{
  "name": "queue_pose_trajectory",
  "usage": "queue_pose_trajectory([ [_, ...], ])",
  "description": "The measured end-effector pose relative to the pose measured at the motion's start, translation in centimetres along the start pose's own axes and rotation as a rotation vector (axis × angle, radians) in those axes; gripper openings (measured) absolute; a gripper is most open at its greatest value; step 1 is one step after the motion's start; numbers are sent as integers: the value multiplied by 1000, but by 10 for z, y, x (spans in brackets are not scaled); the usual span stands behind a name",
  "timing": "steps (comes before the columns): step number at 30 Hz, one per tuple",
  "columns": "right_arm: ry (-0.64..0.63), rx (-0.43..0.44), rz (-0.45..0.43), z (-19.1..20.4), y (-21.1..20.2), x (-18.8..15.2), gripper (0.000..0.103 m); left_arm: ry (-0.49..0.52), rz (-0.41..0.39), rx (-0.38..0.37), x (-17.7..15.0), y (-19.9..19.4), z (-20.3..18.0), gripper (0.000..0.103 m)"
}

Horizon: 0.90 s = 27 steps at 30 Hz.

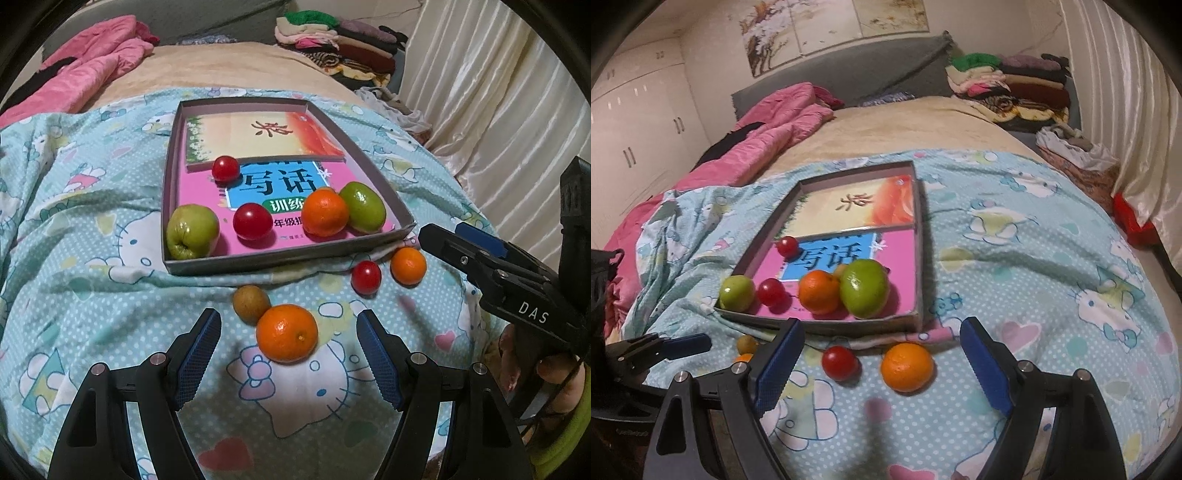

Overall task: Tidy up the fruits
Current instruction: 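Withdraw both grippers from the tray toward the remaining orange and brown fruit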

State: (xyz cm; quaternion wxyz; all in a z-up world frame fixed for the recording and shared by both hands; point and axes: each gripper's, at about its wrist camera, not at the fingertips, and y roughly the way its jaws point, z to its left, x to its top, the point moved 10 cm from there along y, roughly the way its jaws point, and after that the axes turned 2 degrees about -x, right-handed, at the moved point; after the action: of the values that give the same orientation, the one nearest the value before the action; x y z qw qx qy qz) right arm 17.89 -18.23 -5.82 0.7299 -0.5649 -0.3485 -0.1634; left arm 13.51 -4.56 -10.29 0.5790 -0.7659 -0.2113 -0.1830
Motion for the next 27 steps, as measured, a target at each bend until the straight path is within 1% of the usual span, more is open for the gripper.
queue_pose_trajectory([
  [5,1,-22,15,-4,2,-4,86,-11,24,2,-5,5,1,77],
  [13,12,-68,82,-14,15,-16,86,-24,75,7,-13,15,3,77],
  [17,35,-73,124,-20,24,-24,84,-26,89,1,-17,21,1,77],
  [19,40,-65,142,-21,27,-28,76,-24,93,-2,-17,23,0,77],
  [20,43,-55,155,-20,29,-30,73,-22,95,-1,-18,24,0,77],
  [22,43,-51,179,-20,34,-34,64,-24,98,-4,-18,26,-1,77],
  [27,52,-32,221,-19,41,-43,54,-34,104,-6,-19,29,1,77],
])
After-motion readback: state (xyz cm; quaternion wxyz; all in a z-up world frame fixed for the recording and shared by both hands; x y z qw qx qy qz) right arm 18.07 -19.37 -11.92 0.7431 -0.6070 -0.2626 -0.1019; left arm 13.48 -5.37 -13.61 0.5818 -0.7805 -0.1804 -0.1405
